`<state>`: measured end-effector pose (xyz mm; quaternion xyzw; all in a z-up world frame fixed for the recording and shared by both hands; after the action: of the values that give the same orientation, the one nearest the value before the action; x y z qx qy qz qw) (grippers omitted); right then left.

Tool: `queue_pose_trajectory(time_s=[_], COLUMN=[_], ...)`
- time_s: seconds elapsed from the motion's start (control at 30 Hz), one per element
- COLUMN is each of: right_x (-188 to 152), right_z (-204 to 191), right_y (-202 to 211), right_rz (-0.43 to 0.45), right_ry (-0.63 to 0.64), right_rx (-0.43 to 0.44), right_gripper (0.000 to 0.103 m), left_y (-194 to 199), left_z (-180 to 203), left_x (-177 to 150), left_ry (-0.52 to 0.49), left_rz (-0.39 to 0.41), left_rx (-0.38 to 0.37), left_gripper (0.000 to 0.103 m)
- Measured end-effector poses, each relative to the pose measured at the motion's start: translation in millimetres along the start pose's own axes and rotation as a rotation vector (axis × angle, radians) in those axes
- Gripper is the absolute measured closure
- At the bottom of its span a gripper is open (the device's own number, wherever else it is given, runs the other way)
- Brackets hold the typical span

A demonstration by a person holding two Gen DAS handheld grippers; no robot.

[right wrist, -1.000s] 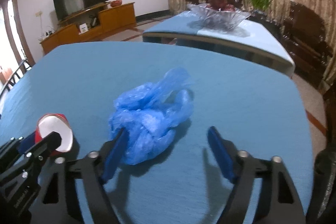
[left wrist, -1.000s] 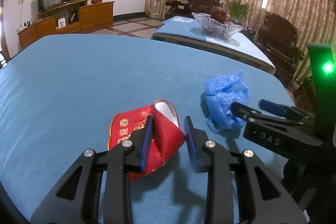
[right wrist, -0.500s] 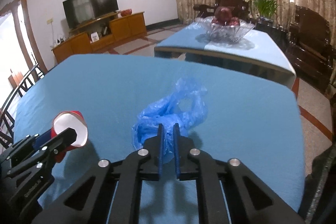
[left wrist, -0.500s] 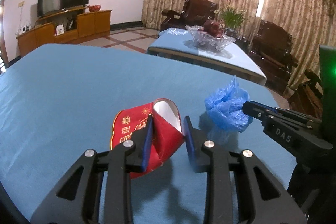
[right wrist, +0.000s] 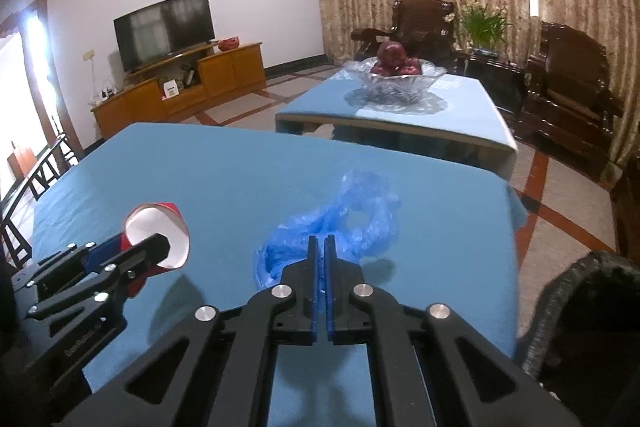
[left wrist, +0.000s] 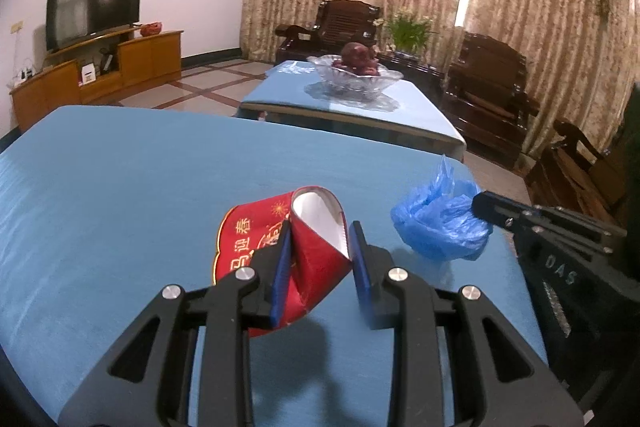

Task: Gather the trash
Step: 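Grasp the blue plastic bag with the right gripper while the left gripper holds the packet, then carry packet and blue bag over the bin and open both grippers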

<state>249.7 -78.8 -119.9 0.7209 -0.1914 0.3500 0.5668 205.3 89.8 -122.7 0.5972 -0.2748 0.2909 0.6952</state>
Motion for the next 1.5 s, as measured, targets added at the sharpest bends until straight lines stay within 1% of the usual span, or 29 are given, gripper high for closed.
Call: queue_pose_trajectory(time_s=[0.13,0.2,0.23,0.33,0.37,0.47,0.53,0.57,0.6,0.63,0.67,0.7,0.83,0.93,0.97,1.0,1.03,1.1,1.17,1.3,1.5], right_x=[1,-1,-4,-21,-27,-46,-55,-59,-63,-67,-68,-70,-78,-84,-85,-87,-86,-84,-81,-69,-51], right_z=[12,17,19,22,21,20,18,18,18,19,20,21,22,26,26,26,26,28,29,25,27], right_y=[21,26,25,17,14,2,-4,-5,-8,-9,-11,-12,-28,-36,-37,-38,-38,-35,-29,-7,26], right_rz=[0.022,0.015,0.0,-0.051,-0.065,-0.122,-0.16,-0.171,-0.184,-0.194,-0.196,-0.199,-0.246,-0.261,-0.264,-0.263,-0.262,-0.261,-0.245,-0.18,-0.107], right_ry=[-0.011,-0.012,-0.019,-0.031,-0.031,-0.029,-0.021,-0.019,-0.022,-0.029,-0.033,-0.035,-0.032,-0.027,-0.024,-0.018,-0.013,-0.025,-0.035,-0.027,-0.028], right_rx=[-0.018,-0.027,-0.023,-0.015,-0.017,-0.016,-0.033,-0.039,-0.048,-0.056,-0.065,-0.076,-0.099,-0.122,-0.131,-0.144,-0.151,-0.125,-0.11,-0.105,-0.112], right_gripper=[0.103,0.103,0.103,0.103,0.103,0.103,0.1,0.096,0.08,0.068,0.05,0.043,0.041,0.039,0.044,0.056,0.059,0.065,0.067,0.067,0.067], left_y=[5,6,6,6,5,-2,-6,-8,-10,-11,-13,-14,-15,-14,-14,-14,-13,-13,-13,-8,8], left_z=[16,23,27,35,37,38,36,35,34,33,32,29,25,21,21,21,20,20,20,19,34], left_x=[1,1,1,-3,-5,-15,-21,-25,-29,-31,-32,-34,-37,-36,-36,-36,-36,-36,-36,-33,-26], left_ry=[-0.021,-0.033,-0.037,-0.048,-0.054,-0.065,-0.071,-0.073,-0.073,-0.072,-0.07,-0.068,-0.065,-0.07,-0.07,-0.069,-0.068,-0.069,-0.069,-0.077,-0.101], left_rz=[0.006,0.01,0.009,0.003,-0.005,-0.039,-0.056,-0.066,-0.075,-0.081,-0.086,-0.09,-0.092,-0.088,-0.087,-0.088,-0.088,-0.088,-0.087,-0.078,-0.044], left_rx=[-0.022,-0.027,-0.033,-0.039,-0.042,-0.044,-0.042,-0.041,-0.04,-0.039,-0.038,-0.037,-0.03,-0.026,-0.025,-0.025,-0.026,-0.026,-0.027,-0.034,-0.05], left_gripper=[0.076,0.077,0.078,0.078,0.08,0.08,0.08,0.08,0.08,0.08,0.08,0.08,0.081,0.081,0.081,0.081,0.081,0.081,0.081,0.081,0.081])
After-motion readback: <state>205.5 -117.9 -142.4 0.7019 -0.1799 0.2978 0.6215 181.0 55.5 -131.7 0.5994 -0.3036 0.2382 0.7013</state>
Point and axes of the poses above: each gripper's, at about its wrist camera, not at the fingertips, and y roughly against the way its jaws point, z to its right, x to its top, the point moved 2 cm from there along -y, roughly the way its jaws point, and after that the axes turned 8 degrees about -z, right-handed, at the moved point
